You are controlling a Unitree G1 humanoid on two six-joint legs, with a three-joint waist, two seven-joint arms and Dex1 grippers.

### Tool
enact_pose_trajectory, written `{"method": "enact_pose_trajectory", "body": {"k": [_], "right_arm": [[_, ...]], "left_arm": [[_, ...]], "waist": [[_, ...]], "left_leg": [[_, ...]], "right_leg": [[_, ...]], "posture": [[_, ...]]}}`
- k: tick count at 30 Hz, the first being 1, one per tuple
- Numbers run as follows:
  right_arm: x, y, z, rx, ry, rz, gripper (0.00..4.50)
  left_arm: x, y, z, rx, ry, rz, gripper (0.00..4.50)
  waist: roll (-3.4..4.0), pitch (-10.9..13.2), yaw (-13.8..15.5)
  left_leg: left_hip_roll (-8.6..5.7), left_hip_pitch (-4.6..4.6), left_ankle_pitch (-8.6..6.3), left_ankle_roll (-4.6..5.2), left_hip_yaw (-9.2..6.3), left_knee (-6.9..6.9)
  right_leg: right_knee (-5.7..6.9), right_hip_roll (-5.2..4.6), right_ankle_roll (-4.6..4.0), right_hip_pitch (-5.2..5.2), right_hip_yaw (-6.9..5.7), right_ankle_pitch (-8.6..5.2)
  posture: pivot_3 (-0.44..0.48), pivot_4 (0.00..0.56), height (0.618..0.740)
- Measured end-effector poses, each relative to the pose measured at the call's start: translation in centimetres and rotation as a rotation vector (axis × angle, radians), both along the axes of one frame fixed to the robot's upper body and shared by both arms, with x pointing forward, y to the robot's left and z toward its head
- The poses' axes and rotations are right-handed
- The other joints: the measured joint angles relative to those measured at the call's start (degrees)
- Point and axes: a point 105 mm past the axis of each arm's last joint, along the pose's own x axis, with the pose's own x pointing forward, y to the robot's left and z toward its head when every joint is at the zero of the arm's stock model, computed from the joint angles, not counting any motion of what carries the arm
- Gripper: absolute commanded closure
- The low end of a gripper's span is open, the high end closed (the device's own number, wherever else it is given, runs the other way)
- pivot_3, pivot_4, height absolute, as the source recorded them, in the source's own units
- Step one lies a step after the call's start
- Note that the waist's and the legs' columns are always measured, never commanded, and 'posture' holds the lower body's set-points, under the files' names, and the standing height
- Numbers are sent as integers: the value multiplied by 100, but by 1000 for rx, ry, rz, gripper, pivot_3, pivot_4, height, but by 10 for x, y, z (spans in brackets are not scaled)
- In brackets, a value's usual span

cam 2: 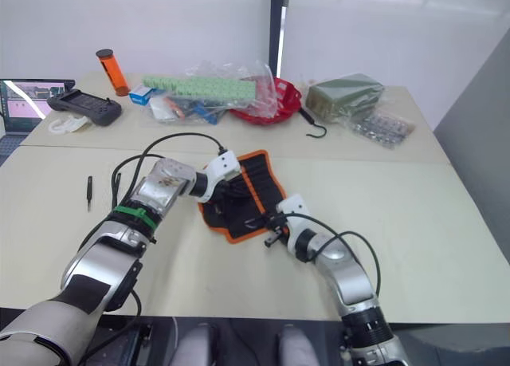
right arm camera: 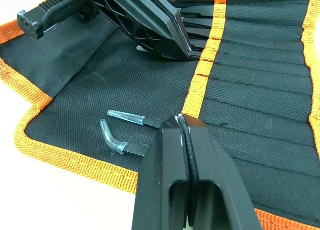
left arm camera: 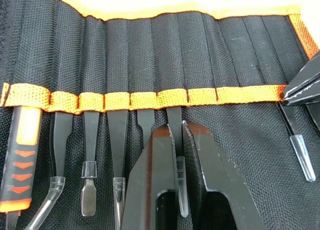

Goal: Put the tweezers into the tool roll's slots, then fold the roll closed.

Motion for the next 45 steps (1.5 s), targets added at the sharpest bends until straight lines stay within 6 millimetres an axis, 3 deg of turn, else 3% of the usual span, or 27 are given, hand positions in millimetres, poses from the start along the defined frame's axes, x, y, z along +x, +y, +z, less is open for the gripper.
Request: {"method": "enact_pose_trajectory", "body": {"k": [7,12,15,19,23,28,30,32,36,45], "right_arm": [[0,3,0,7,0,4,4500],[0,3,0,9,0,6,4500],[0,4,0,9,0,7,4500],[1,6,0,9,0,15,4500],[2,12,-1,8,3,49,4500],[8,15,1,0,-9,75,4500],[8,18,0,1,-10,86,4500],[10,17,0,-1,-14,94,4500],[14,17,0,-12,-21,102,4500],[18,16,-4,-21,-13,121,4500]], "left_arm": [[0,7,11,-12,-8,-9,1686],[-1,26,41,-41,-38,19,17],[-4,38,64,-78,-64,51,17],[-9,60,76,-131,-57,133,17],[-20,117,81,-209,-69,330,17],[-42,173,98,-293,-208,553,17],[-57,205,102,-287,-283,677,17],[-75,235,97,-274,-315,799,17],[-112,272,82,-268,-334,974,17],[-184,319,27,-276,-328,1417,17]], "waist": [[1,0,-15],[2,1,-23],[3,2,-31],[5,2,-57],[8,4,-177],[7,4,-170],[7,4,-202],[8,4,-187],[3,3,-179],[-13,-3,-154]], "left_leg": [[0,-6,0,0,-6,-1],[1,-8,0,0,-9,-2],[1,-7,0,0,-9,-2],[3,-4,0,0,-9,-2],[7,-1,0,0,-14,-10],[7,-1,1,-2,-15,-7],[7,6,1,-2,-11,-13],[7,15,1,-2,-12,-18],[8,37,1,-4,-10,-19],[7,83,0,-5,-5,-30]], "right_leg": [[0,4,0,-5,-1,0],[0,4,0,-5,-1,0],[1,4,1,-4,-1,0],[4,4,1,-4,-1,0],[10,7,0,-7,-2,0],[9,5,0,-2,-4,0],[8,3,-1,-2,-1,0],[9,2,-2,2,-4,-1],[0,-3,-3,30,-7,-2],[-13,-15,-14,74,-15,-9]], "posture": [[0,150,737],[0,150,737],[0,150,737],[0,150,737],[0,150,737],[0,150,737],[0,150,737],[0,150,737],[0,150,737],[0,150,737]]}}
